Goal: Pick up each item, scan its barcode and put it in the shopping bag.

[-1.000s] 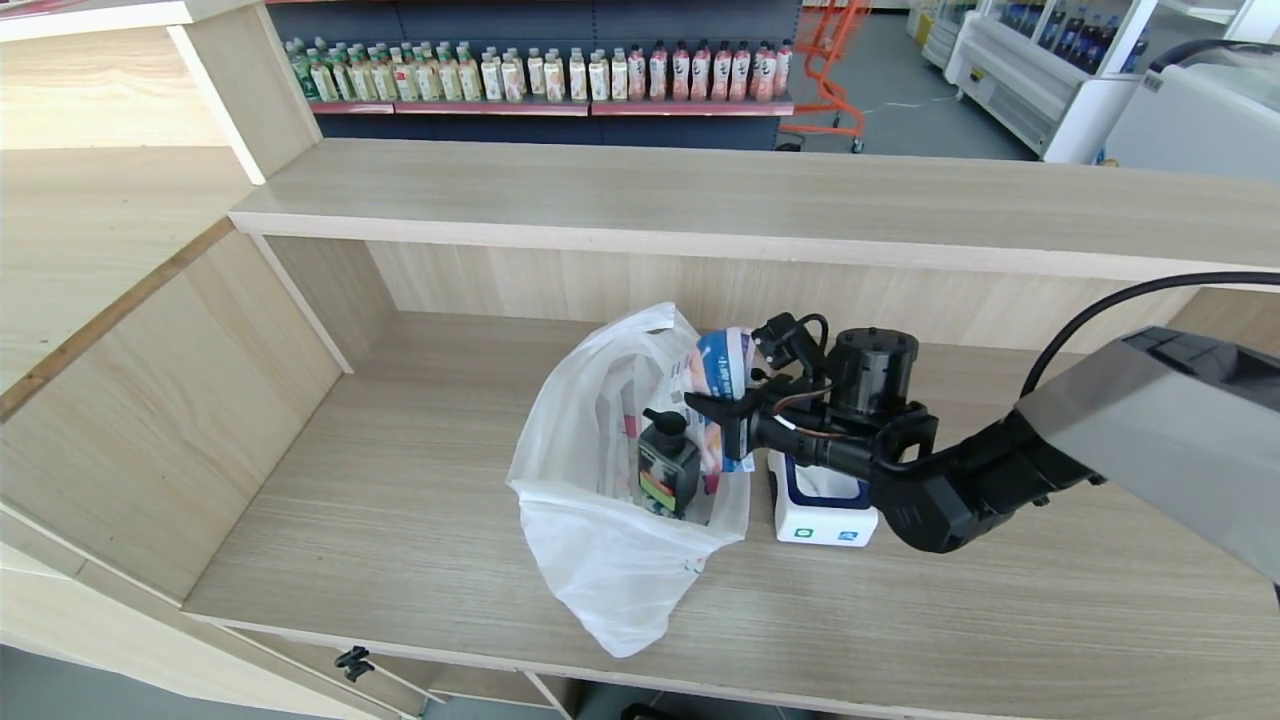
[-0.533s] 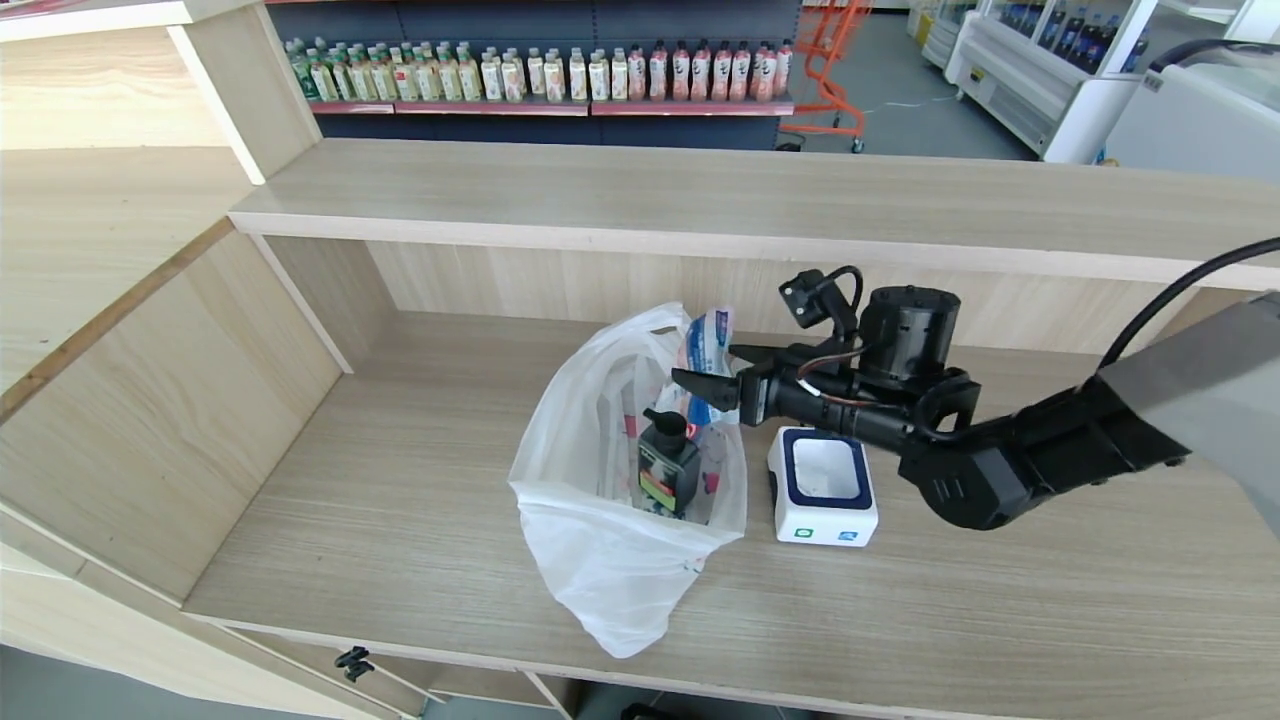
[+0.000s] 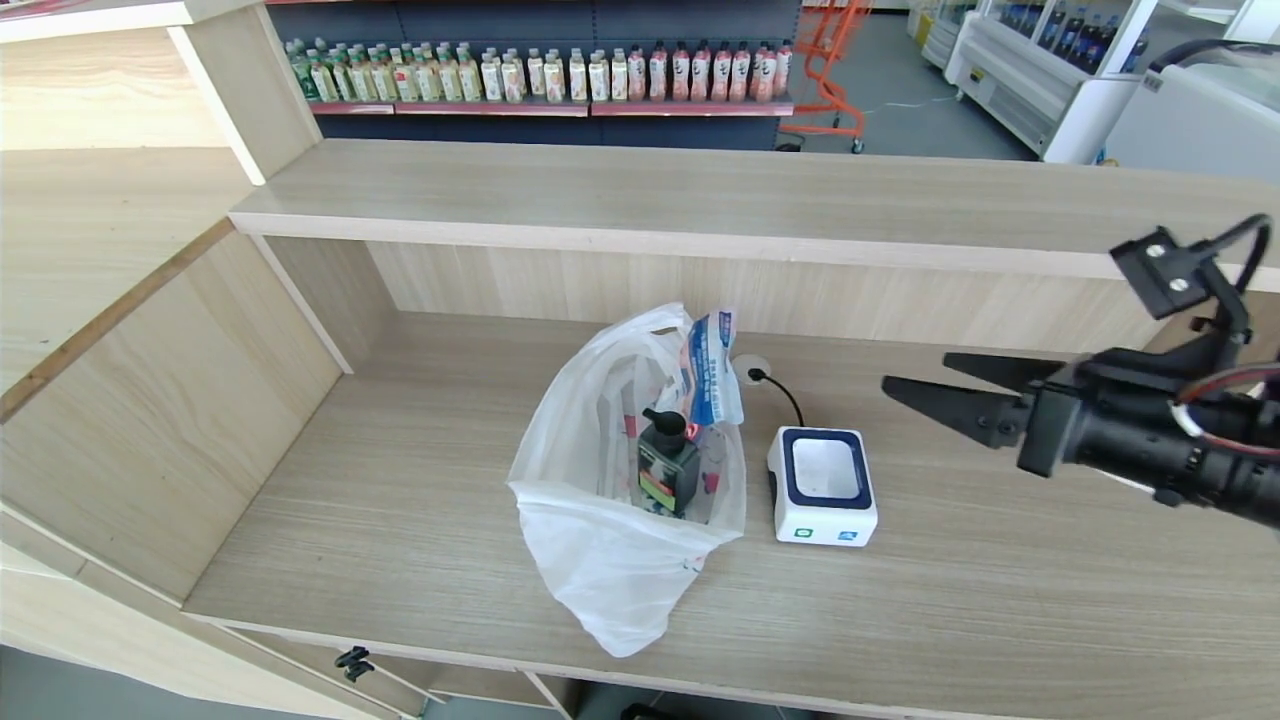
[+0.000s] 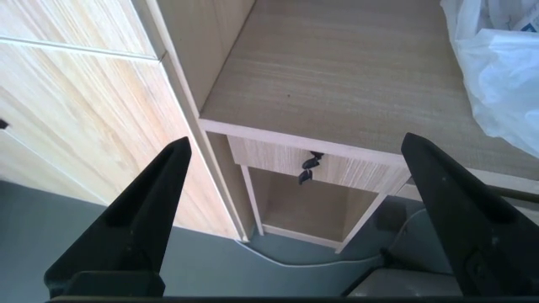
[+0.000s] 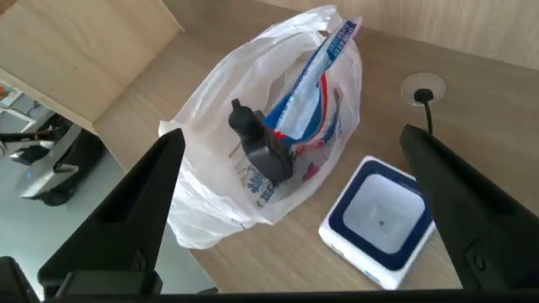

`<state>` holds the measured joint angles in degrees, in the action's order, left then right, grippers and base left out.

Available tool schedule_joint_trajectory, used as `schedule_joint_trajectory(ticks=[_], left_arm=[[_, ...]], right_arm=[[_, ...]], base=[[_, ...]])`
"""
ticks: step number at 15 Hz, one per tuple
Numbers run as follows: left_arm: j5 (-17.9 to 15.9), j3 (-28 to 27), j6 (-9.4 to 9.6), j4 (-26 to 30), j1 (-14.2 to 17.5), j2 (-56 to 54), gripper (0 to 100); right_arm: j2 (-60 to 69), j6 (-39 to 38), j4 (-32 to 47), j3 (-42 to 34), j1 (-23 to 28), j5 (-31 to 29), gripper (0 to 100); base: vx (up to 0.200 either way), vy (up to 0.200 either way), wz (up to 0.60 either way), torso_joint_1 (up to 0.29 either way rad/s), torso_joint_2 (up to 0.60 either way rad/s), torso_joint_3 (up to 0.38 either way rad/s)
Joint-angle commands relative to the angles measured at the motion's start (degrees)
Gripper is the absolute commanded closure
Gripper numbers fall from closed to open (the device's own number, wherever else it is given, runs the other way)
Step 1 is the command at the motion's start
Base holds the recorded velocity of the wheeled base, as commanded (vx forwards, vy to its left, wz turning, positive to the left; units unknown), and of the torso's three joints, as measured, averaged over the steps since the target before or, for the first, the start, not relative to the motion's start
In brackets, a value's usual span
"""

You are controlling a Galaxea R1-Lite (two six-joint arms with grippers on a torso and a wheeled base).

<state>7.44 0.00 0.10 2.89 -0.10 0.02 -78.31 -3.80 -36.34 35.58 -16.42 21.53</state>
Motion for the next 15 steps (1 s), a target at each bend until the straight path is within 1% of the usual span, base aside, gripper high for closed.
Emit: schedule_joint_trajectory(ticks=[1, 2, 3, 4, 5, 6, 7, 8, 9, 15], left_arm=[[0.03, 0.0, -0.01, 0.01, 0.01, -0.02, 0], [0.03, 0.0, -0.01, 0.01, 0.01, -0.02, 0], [0.03, 0.0, -0.01, 0.01, 0.01, -0.02, 0], [0.03, 0.0, -0.01, 0.01, 0.01, -0.02, 0], [0.03, 0.0, -0.01, 0.01, 0.01, -0.02, 0], [0.03, 0.0, -0.01, 0.01, 0.01, -0.02, 0], [0.03, 0.0, -0.01, 0.01, 0.1, -0.02, 0], [0.03, 0.0, -0.01, 0.01, 0.01, -0.02, 0], [0.03, 0.0, -0.01, 0.01, 0.01, -0.02, 0], [0.03, 0.0, -0.01, 0.01, 0.01, -0.02, 0]], right_arm=[[38.15, 3.1, 16.21, -23.02, 13.78, -12.92, 0], [47.37, 4.07, 19.99, -27.32, 15.1, -16.26, 0], [52.47, 5.21, 22.63, -29.26, 15.72, -18.28, 0], [61.0, 6.44, 27.55, -31.72, 16.77, -24.52, 0], [65.66, 6.44, 28.34, -35.06, 16.68, -25.13, 0], [72.07, 6.0, 30.63, -35.58, 16.95, -25.84, 0], [76.03, 4.42, 35.11, -35.32, 16.6, -26.27, 0], [78.31, 4.59, 35.29, -35.23, 16.42, -26.45, 0], [78.31, 4.68, 31.68, -35.58, 16.42, -26.1, 0], [78.31, 6.88, 32.12, -35.58, 16.42, -25.92, 0]], base=[[0.0, 0.0, 0.0, 0.0, 0.0, 0.0], [0.0, 0.0, 0.0, 0.0, 0.0, 0.0], [0.0, 0.0, 0.0, 0.0, 0.0, 0.0], [0.0, 0.0, 0.0, 0.0, 0.0, 0.0], [0.0, 0.0, 0.0, 0.0, 0.0, 0.0], [0.0, 0.0, 0.0, 0.0, 0.0, 0.0], [0.0, 0.0, 0.0, 0.0, 0.0, 0.0], [0.0, 0.0, 0.0, 0.0, 0.0, 0.0], [0.0, 0.0, 0.0, 0.0, 0.0, 0.0], [0.0, 0.0, 0.0, 0.0, 0.0, 0.0]])
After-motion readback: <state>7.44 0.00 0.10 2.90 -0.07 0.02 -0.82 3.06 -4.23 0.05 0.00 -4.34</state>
